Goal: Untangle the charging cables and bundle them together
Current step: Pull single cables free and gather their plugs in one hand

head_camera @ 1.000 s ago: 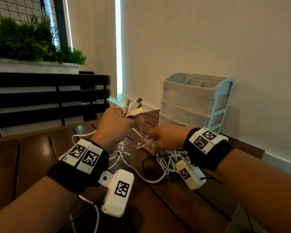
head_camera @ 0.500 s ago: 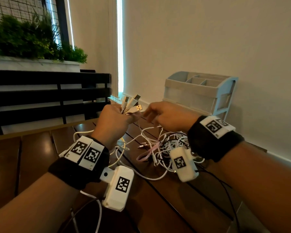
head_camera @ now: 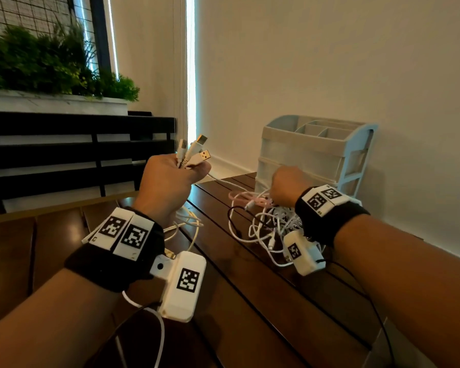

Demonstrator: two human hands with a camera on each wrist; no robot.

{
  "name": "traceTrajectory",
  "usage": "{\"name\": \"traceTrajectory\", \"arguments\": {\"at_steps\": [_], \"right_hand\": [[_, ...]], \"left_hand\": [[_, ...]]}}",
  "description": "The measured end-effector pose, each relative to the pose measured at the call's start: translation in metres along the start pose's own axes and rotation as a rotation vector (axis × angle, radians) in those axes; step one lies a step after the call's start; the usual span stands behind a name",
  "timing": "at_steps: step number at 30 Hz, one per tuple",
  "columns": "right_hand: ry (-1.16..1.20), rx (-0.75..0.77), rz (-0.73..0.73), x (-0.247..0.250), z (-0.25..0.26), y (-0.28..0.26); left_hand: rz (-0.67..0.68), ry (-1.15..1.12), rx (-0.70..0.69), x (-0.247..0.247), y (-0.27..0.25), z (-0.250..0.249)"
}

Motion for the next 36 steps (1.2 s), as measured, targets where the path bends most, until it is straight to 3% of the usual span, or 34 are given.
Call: {"name": "traceTrajectory", "arguments": {"at_steps": [4,8,11,18,25,28,30,31,33,36], "right_hand": [[0.080,-0.124,-0.139,0.017,-0.022,-0.006],[-0.150,0.082,0.012,0.007,0.006,-0.014],[-0.158,0.160,-0.015,0.005,0.016,-0.010],[0.152,0.060,-0.277,0.027,0.001,-0.008],[0.487,0.167,-0.344,0.029,0.020,-0.016],[0.324,0.261,-0.345,0.035,0.035,-0.018],[0.131,0.317,-0.176,0.021,0.046,-0.016],[0.036,0.302,-0.114,0.012,0.046,-0.013],[-0.017,0.199,-0.135,0.005,0.032,-0.008],[0.194,-0.016,-0.290,0.016,-0.007,-0.004]], "left_hand": [[-0.001,-0.009,0.013,0.002,-0.001,0.000],[-0.008,0.002,0.024,-0.001,-0.001,0.002],[0.017,0.011,0.032,-0.011,-0.005,0.005],[0.052,0.012,0.084,-0.017,-0.009,0.010],[0.055,0.000,0.121,-0.020,-0.009,0.015],[0.056,-0.009,0.144,-0.021,-0.013,0.014],[0.087,-0.041,0.157,-0.023,-0.016,0.011],[0.109,-0.065,0.166,-0.024,-0.019,0.008],[0.143,-0.099,0.180,-0.025,-0.024,0.003],[0.143,-0.104,0.173,-0.024,-0.022,0.004]]}}
Point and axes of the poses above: each hand's wrist, its own y-axis towards the middle knuckle, its own x-axis out of the back of the hand, z = x × y, the point moved 7 cm from there along y, towards the middle knuckle, and after that the axes turned 11 degrees about x, right-handed, at the moved point
